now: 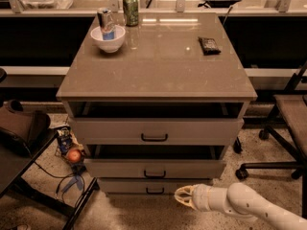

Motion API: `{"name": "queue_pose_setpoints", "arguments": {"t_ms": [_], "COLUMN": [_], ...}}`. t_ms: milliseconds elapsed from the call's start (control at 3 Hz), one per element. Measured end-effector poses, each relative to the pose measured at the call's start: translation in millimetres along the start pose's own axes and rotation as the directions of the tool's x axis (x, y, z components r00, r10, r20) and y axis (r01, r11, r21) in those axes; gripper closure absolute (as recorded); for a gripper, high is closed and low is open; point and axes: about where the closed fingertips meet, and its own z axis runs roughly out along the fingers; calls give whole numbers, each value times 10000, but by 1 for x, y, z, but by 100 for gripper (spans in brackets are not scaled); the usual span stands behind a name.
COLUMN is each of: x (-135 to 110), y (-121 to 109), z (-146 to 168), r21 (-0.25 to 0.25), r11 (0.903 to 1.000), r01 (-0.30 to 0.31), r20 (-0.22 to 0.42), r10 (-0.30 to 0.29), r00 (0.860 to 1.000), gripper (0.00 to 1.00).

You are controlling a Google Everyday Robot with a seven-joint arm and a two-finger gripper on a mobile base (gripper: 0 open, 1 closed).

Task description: Close middle drawer

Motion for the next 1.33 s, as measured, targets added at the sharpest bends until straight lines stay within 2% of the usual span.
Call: {"name": "queue_pose_setpoints", "arguments": {"t_ms": [667, 1333], "x": [-3, 11], "y": [-50, -77], "z": [22, 34], "r21": [116, 242], "r11": [9991, 9991], "r01": [412, 337], "r20": [512, 672], "r10": [-418, -353], "r00": [9978, 9971], "gripper": [100, 100]}}
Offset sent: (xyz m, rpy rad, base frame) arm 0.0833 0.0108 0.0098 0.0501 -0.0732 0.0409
